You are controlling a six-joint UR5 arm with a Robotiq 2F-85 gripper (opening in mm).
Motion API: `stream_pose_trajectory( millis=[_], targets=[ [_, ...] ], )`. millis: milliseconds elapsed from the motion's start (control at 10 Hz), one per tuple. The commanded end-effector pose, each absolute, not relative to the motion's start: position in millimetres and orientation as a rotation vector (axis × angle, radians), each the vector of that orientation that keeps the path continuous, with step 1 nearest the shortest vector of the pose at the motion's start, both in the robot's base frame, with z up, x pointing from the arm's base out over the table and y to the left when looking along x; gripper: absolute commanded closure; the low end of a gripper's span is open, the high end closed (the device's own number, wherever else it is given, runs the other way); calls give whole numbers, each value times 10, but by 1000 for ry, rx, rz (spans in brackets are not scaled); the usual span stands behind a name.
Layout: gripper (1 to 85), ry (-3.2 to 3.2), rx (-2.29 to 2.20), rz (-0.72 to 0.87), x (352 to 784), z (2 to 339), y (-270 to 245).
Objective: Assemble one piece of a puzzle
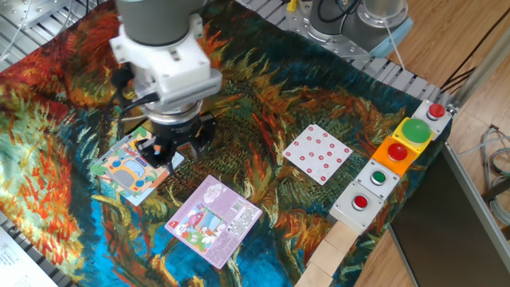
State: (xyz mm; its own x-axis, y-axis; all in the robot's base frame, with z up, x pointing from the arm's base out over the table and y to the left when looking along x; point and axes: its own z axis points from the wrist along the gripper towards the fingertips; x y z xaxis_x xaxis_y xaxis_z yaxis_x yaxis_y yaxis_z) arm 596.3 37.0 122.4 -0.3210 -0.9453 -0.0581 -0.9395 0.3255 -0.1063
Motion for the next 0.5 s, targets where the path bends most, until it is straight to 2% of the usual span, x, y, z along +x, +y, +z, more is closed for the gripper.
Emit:
stream_pose_trajectory(
  millis=[0, 400],
  targets=[
    [357, 2447, -1744, -98, 5670, 1043, 305],
    [357, 2445, -1759, -73, 5678, 1107, 280]
  ],
)
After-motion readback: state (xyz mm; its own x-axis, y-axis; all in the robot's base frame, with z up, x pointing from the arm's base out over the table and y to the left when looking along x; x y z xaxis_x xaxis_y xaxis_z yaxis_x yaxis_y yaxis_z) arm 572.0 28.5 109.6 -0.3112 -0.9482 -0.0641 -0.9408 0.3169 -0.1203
